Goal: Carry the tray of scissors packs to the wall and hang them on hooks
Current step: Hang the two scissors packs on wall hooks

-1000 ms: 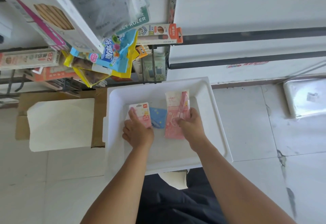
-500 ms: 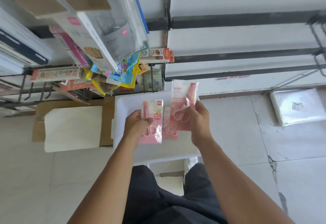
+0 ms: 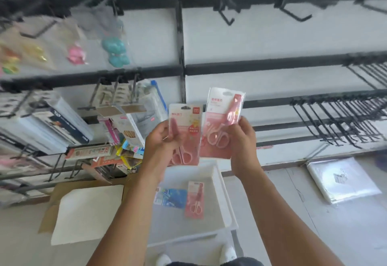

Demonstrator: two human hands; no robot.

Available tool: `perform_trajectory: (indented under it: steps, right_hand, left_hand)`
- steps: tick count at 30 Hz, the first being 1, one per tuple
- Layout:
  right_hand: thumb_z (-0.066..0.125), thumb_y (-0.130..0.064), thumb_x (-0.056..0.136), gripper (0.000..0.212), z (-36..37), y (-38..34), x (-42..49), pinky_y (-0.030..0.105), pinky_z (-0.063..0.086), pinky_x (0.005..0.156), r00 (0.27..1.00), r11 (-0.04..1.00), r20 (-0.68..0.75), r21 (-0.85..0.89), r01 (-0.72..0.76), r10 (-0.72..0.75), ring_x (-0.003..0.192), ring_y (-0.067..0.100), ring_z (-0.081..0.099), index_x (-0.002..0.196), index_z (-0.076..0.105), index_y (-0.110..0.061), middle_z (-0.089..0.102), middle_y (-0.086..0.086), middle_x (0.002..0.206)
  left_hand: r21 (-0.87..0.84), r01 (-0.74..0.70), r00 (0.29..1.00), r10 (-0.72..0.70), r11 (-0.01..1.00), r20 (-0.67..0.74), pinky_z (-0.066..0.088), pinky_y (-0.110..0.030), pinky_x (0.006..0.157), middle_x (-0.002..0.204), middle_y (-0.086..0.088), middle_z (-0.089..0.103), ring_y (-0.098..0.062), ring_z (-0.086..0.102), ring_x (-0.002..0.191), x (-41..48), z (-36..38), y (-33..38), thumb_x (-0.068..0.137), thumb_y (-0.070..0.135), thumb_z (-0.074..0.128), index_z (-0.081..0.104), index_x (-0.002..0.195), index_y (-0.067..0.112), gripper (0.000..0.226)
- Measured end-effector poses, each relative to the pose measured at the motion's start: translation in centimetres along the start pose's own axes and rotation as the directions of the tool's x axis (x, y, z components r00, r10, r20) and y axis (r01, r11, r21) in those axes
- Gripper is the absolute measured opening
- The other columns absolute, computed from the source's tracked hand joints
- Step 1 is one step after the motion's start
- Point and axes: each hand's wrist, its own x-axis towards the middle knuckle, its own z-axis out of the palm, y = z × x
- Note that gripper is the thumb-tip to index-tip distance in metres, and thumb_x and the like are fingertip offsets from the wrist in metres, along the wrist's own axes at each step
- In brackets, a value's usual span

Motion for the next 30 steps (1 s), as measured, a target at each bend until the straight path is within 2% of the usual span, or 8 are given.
perform_trajectory:
  steps: [2,5,9,14,18,22,27,30]
  right_hand:
    - [0.063,-0.017,0.076,0.023,0.2,-2.9,0.1,0.04,0.058,0.065,0.997,0.997,0.026,0.015,0.07,-0.07,0.073,0.023,0.07,0.097,0.064,-0.008,0.071,0.009,0.085]
    - [0.067,-0.019,0.078,0.023,0.4,-7.2,0.4,0.053,0.057,0.075,0.987,0.989,0.068,0.051,0.141,-0.145,0.082,0.031,0.069,0.097,0.064,-0.005,0.071,0.014,0.091]
    - [0.064,-0.015,0.084,0.014,0.3,-12.5,0.8,0.038,0.055,0.065,0.955,0.969,0.168,0.081,0.234,-0.244,0.078,0.03,0.07,0.096,0.066,-0.009,0.072,0.012,0.088]
    - [0.058,-0.003,0.093,0.014,-0.7,-18.0,1.1,0.038,0.056,0.072,0.904,0.929,0.213,0.095,0.358,-0.37,0.083,0.029,0.07,0.099,0.069,-0.008,0.074,0.013,0.093]
    - [0.056,-0.006,0.096,0.015,-1.8,-21.8,1.3,0.038,0.059,0.059,0.88,0.907,0.221,0.106,0.408,-0.422,0.077,0.026,0.072,0.1,0.069,-0.013,0.075,0.009,0.091]
    - [0.054,-0.003,0.098,0.016,-2.6,-25.0,1.8,0.024,0.057,0.056,0.856,0.887,0.232,0.136,0.442,-0.462,0.072,0.014,0.074,0.105,0.068,-0.008,0.075,0.003,0.085]
    - [0.054,-0.005,0.099,0.033,-2.7,-27.3,2.8,0.034,0.059,0.057,0.828,0.866,0.255,0.132,0.481,-0.499,0.08,0.016,0.074,0.126,0.064,-0.02,0.076,0.002,0.096]
    - [0.054,-0.005,0.099,0.044,-2.4,-28.1,3.2,0.027,0.054,0.048,0.822,0.86,0.255,0.159,0.485,-0.51,0.077,0.016,0.072,0.138,0.057,-0.027,0.074,0.004,0.096]
  left_hand:
    - [-0.036,-0.074,0.997,0.074,0.997,0.009,0.058,-0.027,0.074,0.108,0.002,0.078,-0.018,0.075,0.097,-0.3,0.9,2.7,0.085,-0.001,0.071,0.068,0.113,0.017,0.033]
    - [-0.062,-0.195,0.981,0.194,0.979,-0.027,0.058,-0.033,0.085,0.111,0.0,0.077,-0.018,0.074,0.101,-0.9,2.3,6.9,0.084,-0.002,0.072,0.065,0.121,0.015,0.041]
    - [-0.088,-0.347,0.937,0.34,0.934,-0.084,0.057,-0.043,0.09,0.11,0.004,0.077,-0.018,0.074,0.102,-1.6,3.9,12.2,0.082,0.001,0.075,0.065,0.115,0.022,0.04]
    - [-0.07,-0.5,0.864,0.491,0.863,-0.115,0.057,-0.048,0.091,0.11,0.001,0.077,-0.02,0.075,0.098,-2.5,6.8,17.2,0.084,0.001,0.074,0.065,0.115,0.022,0.039]
    - [-0.025,-0.578,0.811,0.57,0.816,-0.13,0.059,-0.047,0.089,0.107,0.003,0.078,-0.016,0.076,0.096,-2.8,9.0,20.4,0.084,0.004,0.076,0.066,0.119,0.021,0.04]
    - [-0.041,-0.634,0.768,0.623,0.772,-0.149,0.057,-0.049,0.092,0.104,0.003,0.079,-0.018,0.076,0.095,-2.6,11.1,23.1,0.083,0.007,0.077,0.059,0.121,0.029,0.048]
    - [-0.102,-0.682,0.728,0.659,0.724,-0.189,0.059,-0.045,0.087,0.105,0.006,0.078,-0.016,0.076,0.093,-2.0,13.0,25.9,0.081,0.007,0.079,0.059,0.113,0.038,0.049]
    - [-0.114,-0.695,0.715,0.664,0.71,-0.22,0.06,-0.043,0.085,0.106,0.006,0.077,-0.015,0.076,0.094,-1.3,13.5,27.1,0.08,0.012,0.08,0.059,0.111,0.041,0.047]
